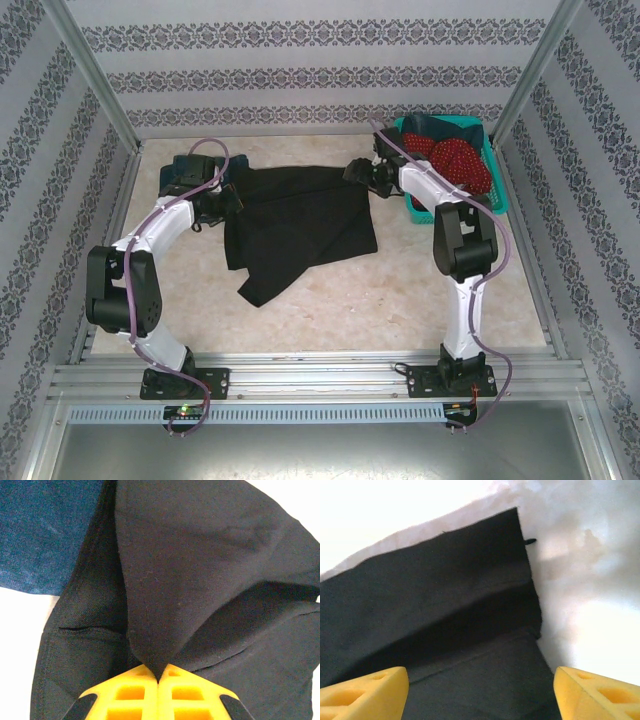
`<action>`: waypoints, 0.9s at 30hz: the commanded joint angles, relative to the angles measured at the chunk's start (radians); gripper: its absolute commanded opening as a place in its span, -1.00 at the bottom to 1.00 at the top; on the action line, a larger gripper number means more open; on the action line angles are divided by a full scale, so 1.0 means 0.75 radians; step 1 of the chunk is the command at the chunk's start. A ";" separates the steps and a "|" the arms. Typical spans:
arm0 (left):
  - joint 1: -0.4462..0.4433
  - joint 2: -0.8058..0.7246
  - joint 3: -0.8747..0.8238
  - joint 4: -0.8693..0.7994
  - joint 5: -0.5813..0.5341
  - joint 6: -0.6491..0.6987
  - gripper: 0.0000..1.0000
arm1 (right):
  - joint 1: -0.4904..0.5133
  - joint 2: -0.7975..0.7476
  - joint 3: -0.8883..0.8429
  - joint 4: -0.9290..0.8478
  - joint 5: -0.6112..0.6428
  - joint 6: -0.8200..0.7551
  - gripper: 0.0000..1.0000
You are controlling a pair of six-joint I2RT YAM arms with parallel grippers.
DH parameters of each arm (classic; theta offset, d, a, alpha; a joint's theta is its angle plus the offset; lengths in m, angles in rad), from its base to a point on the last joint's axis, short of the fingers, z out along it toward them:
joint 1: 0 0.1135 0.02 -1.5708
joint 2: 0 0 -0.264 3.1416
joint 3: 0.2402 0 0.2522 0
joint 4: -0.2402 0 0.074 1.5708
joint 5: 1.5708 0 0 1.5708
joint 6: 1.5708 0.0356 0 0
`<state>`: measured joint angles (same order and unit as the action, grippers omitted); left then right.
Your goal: Fold and stack the skirts
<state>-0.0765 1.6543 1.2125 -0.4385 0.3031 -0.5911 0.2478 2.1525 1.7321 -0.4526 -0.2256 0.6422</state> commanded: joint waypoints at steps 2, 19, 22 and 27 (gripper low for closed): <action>0.016 0.027 0.033 -0.015 0.043 0.041 -1.00 | 0.016 0.111 0.117 -0.113 0.100 0.046 0.45; 0.016 0.058 0.041 -0.017 0.068 0.055 -1.00 | 0.021 0.230 0.276 -0.239 0.140 -0.093 0.14; 0.017 0.059 0.044 -0.018 0.070 0.056 -1.00 | 0.016 0.246 0.281 -0.228 0.131 -0.084 0.11; 0.016 0.061 0.042 -0.019 0.075 0.055 -1.00 | 0.004 0.275 0.314 -0.241 0.106 -0.087 0.03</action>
<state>-0.0761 1.6897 1.2160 -0.4377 0.3435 -0.5724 0.2634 2.3390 1.9308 -0.6147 -0.1238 0.5755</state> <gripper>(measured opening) 0.063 0.539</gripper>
